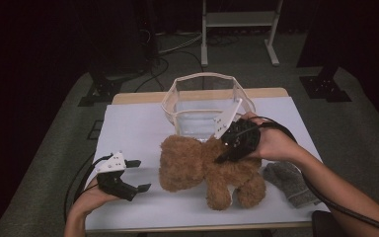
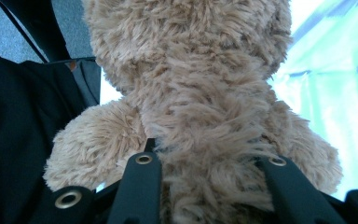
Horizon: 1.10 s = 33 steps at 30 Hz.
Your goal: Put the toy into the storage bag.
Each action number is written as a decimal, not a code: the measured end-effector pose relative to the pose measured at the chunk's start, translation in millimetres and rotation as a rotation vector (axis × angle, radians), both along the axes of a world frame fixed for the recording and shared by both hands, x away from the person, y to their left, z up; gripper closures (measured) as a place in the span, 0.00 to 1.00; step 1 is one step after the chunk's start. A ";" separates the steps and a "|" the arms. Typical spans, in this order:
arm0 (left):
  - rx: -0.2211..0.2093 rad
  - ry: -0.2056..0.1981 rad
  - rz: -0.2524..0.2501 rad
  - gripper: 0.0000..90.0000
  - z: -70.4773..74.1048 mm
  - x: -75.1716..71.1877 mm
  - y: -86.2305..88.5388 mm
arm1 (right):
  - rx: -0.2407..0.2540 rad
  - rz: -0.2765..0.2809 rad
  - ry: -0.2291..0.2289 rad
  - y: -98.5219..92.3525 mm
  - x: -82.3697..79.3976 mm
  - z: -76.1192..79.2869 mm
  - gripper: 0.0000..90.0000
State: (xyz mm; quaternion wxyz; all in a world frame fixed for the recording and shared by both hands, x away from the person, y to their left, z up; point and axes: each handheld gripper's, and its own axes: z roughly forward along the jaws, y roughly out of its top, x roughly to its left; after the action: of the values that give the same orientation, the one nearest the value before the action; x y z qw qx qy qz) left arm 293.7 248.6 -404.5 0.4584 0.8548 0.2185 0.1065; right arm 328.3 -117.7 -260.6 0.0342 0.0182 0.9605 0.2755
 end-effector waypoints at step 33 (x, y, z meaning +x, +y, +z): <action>-0.009 0.014 -0.006 0.11 -2.7 3.4 4.7 | 0.001 0.001 -0.087 40.7 26.0 135.5 0.77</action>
State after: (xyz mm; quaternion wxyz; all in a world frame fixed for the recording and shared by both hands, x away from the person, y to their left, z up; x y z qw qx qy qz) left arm 297.1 253.2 -407.2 0.4611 0.8540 0.2198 0.0981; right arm 354.3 -77.1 -125.1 0.0760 0.0056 0.9579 0.2768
